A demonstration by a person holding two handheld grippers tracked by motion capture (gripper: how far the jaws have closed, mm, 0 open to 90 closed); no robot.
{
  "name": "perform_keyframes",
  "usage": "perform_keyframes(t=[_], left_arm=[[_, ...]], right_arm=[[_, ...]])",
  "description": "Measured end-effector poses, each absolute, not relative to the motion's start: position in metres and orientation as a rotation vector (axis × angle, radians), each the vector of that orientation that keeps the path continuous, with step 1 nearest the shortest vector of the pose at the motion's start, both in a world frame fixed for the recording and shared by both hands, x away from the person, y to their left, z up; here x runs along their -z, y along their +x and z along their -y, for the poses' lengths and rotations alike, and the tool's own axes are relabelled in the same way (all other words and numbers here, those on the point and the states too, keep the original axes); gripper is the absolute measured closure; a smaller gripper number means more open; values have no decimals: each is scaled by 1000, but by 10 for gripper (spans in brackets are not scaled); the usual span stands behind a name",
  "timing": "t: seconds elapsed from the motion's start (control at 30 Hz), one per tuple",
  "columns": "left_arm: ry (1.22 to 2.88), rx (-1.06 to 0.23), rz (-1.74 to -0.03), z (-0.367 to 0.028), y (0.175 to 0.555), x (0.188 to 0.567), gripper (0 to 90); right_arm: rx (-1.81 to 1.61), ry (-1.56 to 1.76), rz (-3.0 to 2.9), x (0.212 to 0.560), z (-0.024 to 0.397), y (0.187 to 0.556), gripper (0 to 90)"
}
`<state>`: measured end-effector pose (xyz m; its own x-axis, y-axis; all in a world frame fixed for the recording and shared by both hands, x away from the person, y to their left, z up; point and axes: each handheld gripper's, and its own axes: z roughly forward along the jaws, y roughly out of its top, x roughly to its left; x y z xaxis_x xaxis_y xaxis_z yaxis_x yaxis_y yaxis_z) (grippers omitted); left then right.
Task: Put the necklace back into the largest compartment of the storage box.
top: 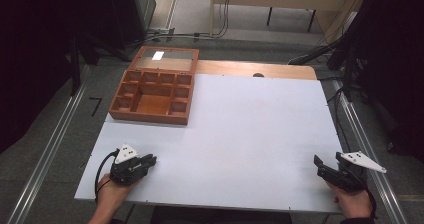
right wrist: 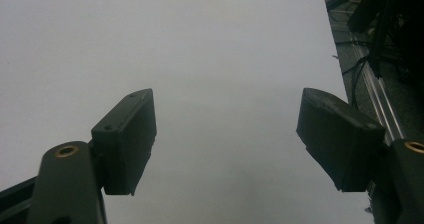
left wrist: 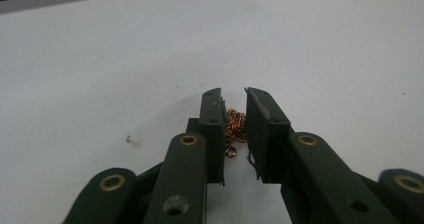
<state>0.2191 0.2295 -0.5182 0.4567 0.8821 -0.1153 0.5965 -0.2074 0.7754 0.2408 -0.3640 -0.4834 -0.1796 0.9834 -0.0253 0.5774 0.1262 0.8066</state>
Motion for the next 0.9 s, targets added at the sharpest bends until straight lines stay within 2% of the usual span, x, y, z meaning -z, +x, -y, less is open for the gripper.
perform_keyframes(t=[0.33, 0.9], left_arm=[[1909, -404, -1236, -230, 219, 517, 845], [1806, -431, -1250, -237, 213, 504, 845]], right_arm=[[-903, 1502, -1826, 483, 365, 241, 217], [-904, 1507, -1825, 483, 365, 240, 218]])
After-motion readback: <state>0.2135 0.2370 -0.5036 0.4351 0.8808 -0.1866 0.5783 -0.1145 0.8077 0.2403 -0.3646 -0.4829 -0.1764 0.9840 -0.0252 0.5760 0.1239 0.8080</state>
